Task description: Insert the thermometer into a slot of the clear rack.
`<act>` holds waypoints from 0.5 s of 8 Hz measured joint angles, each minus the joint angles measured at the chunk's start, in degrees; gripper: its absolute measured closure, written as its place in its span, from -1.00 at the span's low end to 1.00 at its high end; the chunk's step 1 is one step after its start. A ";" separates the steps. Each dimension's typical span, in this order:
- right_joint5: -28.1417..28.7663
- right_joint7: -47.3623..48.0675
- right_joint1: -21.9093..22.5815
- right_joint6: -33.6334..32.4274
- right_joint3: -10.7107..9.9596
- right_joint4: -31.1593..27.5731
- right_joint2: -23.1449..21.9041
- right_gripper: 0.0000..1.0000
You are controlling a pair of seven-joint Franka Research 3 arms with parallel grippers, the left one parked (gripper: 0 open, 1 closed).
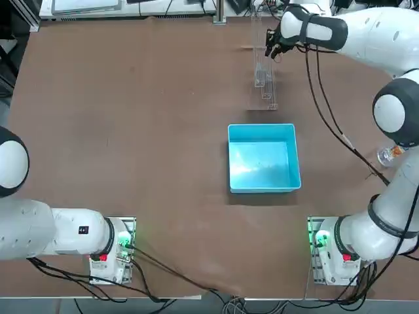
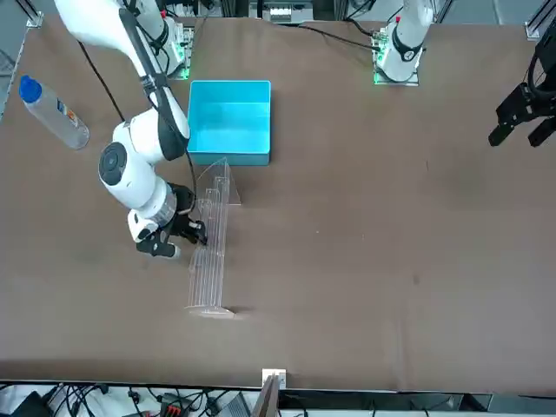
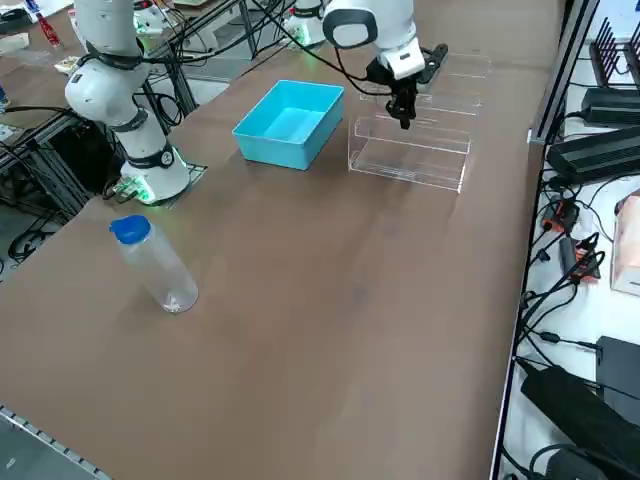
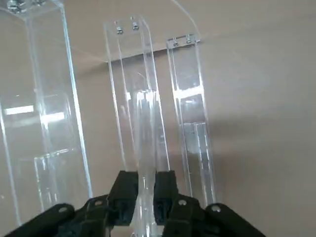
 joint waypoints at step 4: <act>-0.01 0.09 0.42 1.06 0.00 0.01 0.84 0.56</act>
